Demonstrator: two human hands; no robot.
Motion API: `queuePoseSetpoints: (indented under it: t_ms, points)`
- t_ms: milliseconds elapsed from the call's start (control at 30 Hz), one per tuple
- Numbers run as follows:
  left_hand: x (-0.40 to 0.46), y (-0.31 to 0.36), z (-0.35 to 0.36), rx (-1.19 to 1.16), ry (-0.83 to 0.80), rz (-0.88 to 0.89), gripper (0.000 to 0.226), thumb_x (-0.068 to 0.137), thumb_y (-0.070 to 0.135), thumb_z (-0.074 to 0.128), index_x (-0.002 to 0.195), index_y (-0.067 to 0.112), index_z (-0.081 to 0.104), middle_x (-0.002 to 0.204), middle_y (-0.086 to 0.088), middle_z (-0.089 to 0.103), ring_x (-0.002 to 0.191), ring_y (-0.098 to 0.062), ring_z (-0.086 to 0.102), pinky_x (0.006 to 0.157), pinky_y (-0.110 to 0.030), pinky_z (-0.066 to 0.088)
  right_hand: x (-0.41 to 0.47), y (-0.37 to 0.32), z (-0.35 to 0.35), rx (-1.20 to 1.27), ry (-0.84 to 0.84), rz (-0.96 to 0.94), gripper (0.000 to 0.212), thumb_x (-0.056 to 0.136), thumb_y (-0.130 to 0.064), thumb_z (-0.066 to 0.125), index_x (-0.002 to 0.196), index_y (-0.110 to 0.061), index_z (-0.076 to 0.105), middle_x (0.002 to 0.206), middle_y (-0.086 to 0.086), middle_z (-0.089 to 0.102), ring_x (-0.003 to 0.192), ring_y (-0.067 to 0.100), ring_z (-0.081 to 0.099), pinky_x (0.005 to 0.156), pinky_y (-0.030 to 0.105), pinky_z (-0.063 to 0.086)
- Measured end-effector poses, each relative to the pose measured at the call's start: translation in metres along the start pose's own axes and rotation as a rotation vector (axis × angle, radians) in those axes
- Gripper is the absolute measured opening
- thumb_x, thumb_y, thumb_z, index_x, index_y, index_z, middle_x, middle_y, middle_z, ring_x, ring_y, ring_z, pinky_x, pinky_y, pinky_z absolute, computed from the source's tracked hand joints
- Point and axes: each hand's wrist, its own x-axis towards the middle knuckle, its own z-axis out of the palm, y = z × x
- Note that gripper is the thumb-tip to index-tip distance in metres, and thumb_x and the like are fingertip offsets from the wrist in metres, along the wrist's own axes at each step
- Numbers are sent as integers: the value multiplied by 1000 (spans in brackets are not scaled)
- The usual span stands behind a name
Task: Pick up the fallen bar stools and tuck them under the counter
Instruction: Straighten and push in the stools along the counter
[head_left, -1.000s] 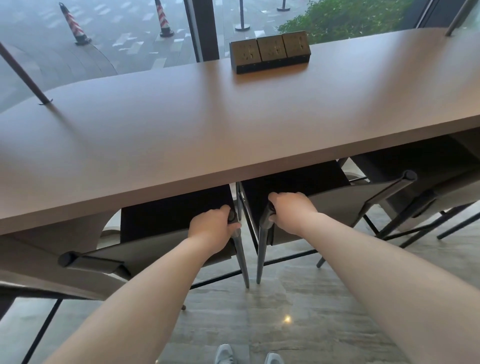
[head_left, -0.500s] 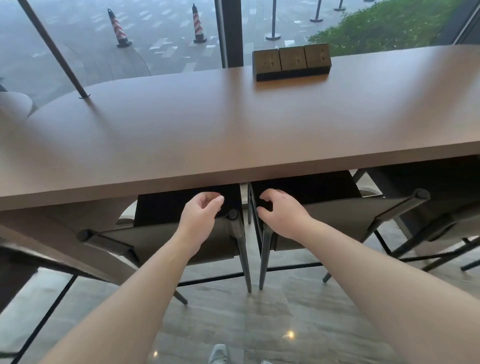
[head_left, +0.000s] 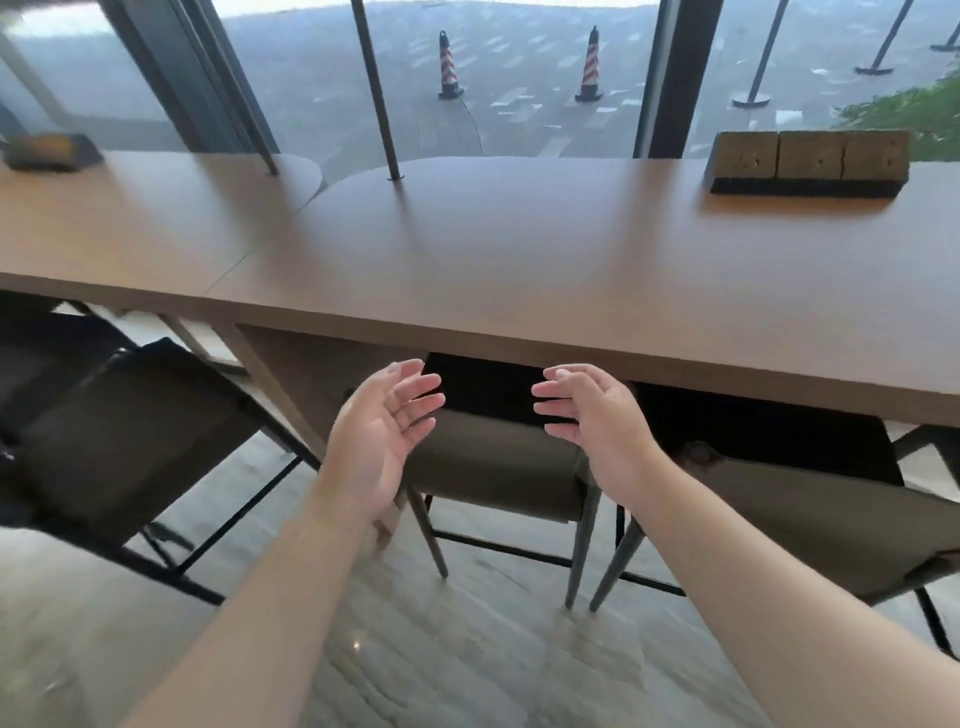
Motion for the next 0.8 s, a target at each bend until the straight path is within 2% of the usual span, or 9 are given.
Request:
queuePoseSetpoints:
  t_ms: [367,533,700,800]
  points:
    - [-48,52,-134,-84,242,89,32,99,38,46,116,22,68,112,-4,73,103,-20,70,86,-38,50,-22,-6,156,-5,-265,31,18,94,-20,55,102,-18,71,95,6,76,85,20,71,69,30,54]
    - [-82,81,-213,-133,303,159,37,93,41,49,117,20,66,112,-4,72,101,-19,68,83,-34,51,-49,1,249,-15,-382,49,18,93,-19,57,104,-16,71,93,6,75,82,19,68,69,31,52]
    - [-113,112,-303,-196,372,201,34,97,38,46,115,20,68,112,-3,72,99,-17,69,83,-34,49,-80,7,348,-26,-459,53,18,94,-16,56,102,-14,71,93,8,75,79,17,68,64,26,55]
    - [-129,129,-355,-217,389,223,34,95,40,48,114,21,69,113,-3,72,100,-17,69,81,-33,49,-96,15,408,-46,-495,53,17,94,-17,57,102,-15,71,93,9,75,79,18,68,67,27,55]
